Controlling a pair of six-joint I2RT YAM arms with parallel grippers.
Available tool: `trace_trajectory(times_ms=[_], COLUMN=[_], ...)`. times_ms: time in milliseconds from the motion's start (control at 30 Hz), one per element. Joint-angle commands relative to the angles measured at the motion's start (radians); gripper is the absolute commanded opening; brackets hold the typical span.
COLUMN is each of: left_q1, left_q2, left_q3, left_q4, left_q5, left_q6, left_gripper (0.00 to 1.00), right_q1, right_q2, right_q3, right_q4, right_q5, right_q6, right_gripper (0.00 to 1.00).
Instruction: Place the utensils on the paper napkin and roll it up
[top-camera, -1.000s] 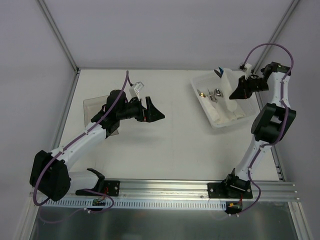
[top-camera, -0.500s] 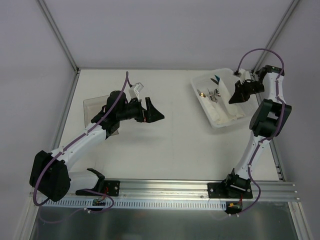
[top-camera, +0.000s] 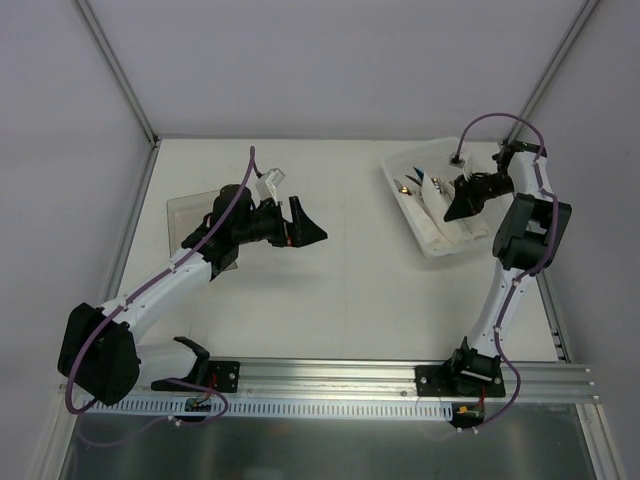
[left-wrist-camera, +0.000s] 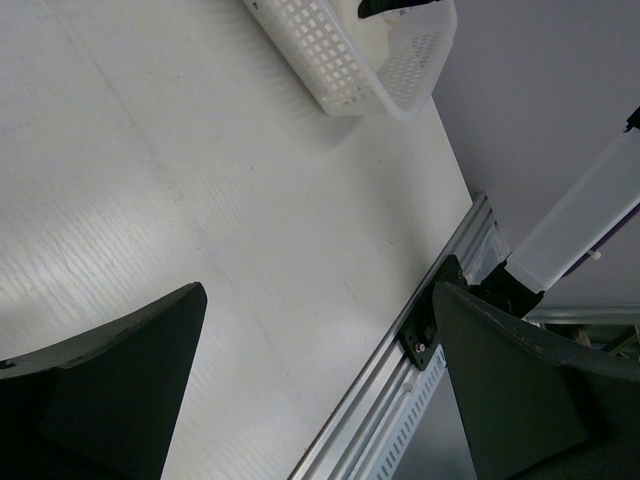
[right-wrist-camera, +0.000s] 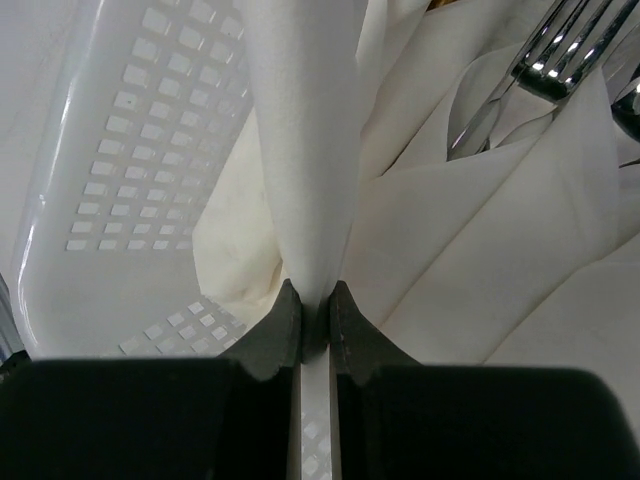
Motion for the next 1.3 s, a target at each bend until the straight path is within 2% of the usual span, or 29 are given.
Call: trace_trajectory(times_ms=[0,433,667,800,1000,1267], left_q1=[0.000,0.000,0.000,0.000,0.000,0.000], left_q2=[-0.026,-0.006,0.009,0.015,0.023,0.027], left_q3=[-0.007,0.007,0.013,0.015,0.015,0.015], left_q4=[0.019,0.017,0.019,0.017,0.019,0.019], left_q5=[-0.017,-0.001,0.002,0.000,0.003,0.003], left_q6=[-0.010,-0.010,-0.011,-0.010,-0.011,-0.013], left_gripper=[0.99,0.99,0.99,0.99,0.99,0.99], right_q1=[-0.010,-0.022,-0.035,-0.041,-0.047,-0.045], right_q2=[0.024,-0.022,0.042,0.059,-0.014,-0.166], right_q3=[-0.036,-0.213,-0.211,-0.199,-0.198,-0.311], right_q4=[-0.359,-0.359,-0.358,-0.358,-0.359,-0.359], right_q5=[-0.027,-0.200,-0.201,-0.253,-0.277,-0.269], right_q6=[0.031,0.154,0.169,0.198,0.209,0.182], right_gripper=[0.00,0.00,0.00,0.00,0.00,0.00])
